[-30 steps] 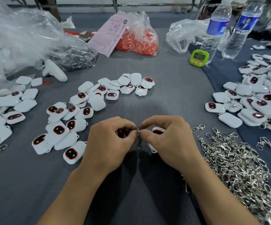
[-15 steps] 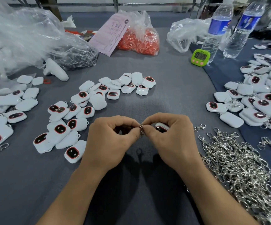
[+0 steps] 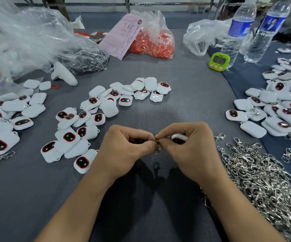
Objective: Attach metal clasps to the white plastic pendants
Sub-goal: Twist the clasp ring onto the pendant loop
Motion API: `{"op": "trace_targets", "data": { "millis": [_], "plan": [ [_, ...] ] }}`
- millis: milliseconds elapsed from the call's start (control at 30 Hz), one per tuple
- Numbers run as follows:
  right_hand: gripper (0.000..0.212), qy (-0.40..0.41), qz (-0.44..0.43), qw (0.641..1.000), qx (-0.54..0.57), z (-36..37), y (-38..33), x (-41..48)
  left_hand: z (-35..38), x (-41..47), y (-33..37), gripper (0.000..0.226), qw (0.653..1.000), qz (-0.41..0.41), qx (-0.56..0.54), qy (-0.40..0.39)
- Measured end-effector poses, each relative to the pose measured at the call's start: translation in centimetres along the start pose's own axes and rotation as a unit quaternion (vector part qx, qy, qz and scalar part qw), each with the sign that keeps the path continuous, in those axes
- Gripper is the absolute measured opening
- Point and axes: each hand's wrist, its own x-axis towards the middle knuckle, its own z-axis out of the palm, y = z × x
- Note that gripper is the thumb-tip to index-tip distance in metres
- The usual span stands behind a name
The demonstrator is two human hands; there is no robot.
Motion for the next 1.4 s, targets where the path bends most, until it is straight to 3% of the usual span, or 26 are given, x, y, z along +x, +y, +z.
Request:
{"op": "trace_targets", "data": {
  "millis": [133, 333, 500, 567, 633, 667, 733, 833, 867, 967, 1133, 1400],
  "plan": [
    [0.023, -0.015, 0.006, 1.000, 0.018, -0.3, -0.1, 0.0, -0.3, 0.0, 0.3, 0.005, 0.999, 0.001, -0.019, -0.035],
    [0.019, -0.026, -0.011, 0.999, 0.023, 0.0, -0.1, -0.1, 0.3, -0.1, 0.3, 0.009, 1.000, -0.009, -0.011, 0.000],
    [0.017, 0.008, -0.012, 0.999, 0.034, 0.5, -0.3, 0.0, 0.9, -0.3, 0.8, 0.017, 0.995, 0.010, 0.001, 0.103],
    [0.014, 0.032, 0.027, 0.999, 0.023, 0.7, -0.1, 0.1, 0.3, -0.3, 0.5, 0.008, 0.977, 0.041, 0.074, 0.197],
    [0.018, 0.037, 0.094, 0.995, 0.013, 0.9, 0.4, 0.3, -0.7, -0.4, 0.0, 0.006, 0.928, 0.075, 0.266, 0.250],
    [0.024, 0.028, 0.129, 0.991, 0.025, 0.9, 0.6, 0.5, -0.9, -0.5, -0.3, 0.010, 0.903, 0.078, 0.346, 0.243],
    [0.029, 0.007, 0.179, 0.979, 0.100, 0.9, 0.9, 0.6, -0.5, -0.7, -0.5, 0.011, 0.887, 0.067, 0.418, 0.184],
    [0.005, -0.031, 0.205, 0.952, 0.224, 0.7, 0.8, 0.9, 0.6, -0.7, -0.2, 0.009, 0.906, 0.081, 0.406, 0.086],
    [0.014, -0.041, 0.202, 0.950, 0.233, 0.5, 0.9, 0.9, 0.8, -0.7, -0.1, 0.008, 0.914, 0.087, 0.390, 0.067],
    [0.029, -0.060, 0.158, 0.972, 0.163, 0.1, 1.2, 1.0, 0.6, -0.6, 0.0, 0.003, 0.932, 0.089, 0.348, 0.037],
    [0.023, -0.071, 0.086, 0.994, 0.005, 0.6, 1.4, 0.8, 0.3, -0.5, -0.1, 0.003, 0.940, 0.093, 0.327, 0.014],
    [0.023, -0.096, 0.066, 0.993, -0.005, 0.4, 1.4, 1.1, 0.3, -0.4, -0.3, 0.018, 0.942, 0.100, 0.320, 0.008]
  ]
}}
